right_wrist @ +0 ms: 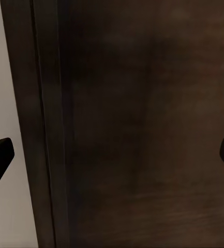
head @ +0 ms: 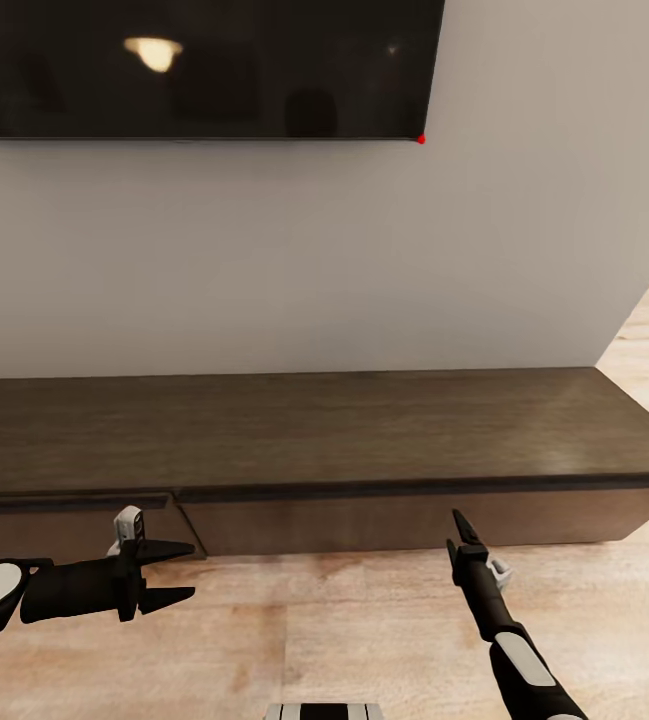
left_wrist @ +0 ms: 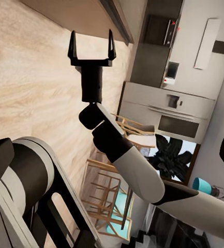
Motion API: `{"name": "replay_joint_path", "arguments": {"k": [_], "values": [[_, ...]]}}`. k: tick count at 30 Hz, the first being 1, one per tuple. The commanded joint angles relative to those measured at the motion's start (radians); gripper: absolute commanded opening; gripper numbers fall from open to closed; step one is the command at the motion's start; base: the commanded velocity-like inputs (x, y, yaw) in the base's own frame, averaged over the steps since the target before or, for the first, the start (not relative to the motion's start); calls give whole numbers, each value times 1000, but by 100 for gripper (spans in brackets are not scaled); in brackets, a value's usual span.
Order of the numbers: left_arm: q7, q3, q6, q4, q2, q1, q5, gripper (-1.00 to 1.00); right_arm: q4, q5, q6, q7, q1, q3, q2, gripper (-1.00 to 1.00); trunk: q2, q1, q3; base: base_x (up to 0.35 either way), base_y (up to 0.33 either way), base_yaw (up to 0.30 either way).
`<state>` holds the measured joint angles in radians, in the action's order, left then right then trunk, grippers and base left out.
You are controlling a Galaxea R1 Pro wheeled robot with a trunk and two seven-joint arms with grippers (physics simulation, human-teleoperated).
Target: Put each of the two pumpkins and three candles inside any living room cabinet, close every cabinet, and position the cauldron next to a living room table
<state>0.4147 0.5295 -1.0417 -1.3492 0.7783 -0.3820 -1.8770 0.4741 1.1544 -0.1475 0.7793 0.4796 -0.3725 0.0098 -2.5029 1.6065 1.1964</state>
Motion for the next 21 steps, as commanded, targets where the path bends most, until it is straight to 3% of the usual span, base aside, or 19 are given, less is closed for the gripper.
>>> {"name": "replay_joint_path", "arguments": {"k": [1, 7, 16, 21], "values": [[10, 3, 0, 1, 1, -1, 6, 100, 0, 7, -10, 3, 1, -4, 1, 100, 0, 0, 1, 1, 2, 0], [10, 3, 0, 1, 1, -1, 5, 100, 0, 7, -10, 2, 1, -3, 2, 100, 0, -1, -7, 0, 0, 0], [10, 3, -1, 1, 1, -1, 5, 100, 0, 6, -10, 2, 1, -3, 14, 100, 2, -5, -42, 0, 0, 0], [10, 3, -1, 1, 1, -1, 4, 100, 0, 5, -10, 0, 1, -3, 15, 100, 2, -5, -42, 0, 0, 0]]}}
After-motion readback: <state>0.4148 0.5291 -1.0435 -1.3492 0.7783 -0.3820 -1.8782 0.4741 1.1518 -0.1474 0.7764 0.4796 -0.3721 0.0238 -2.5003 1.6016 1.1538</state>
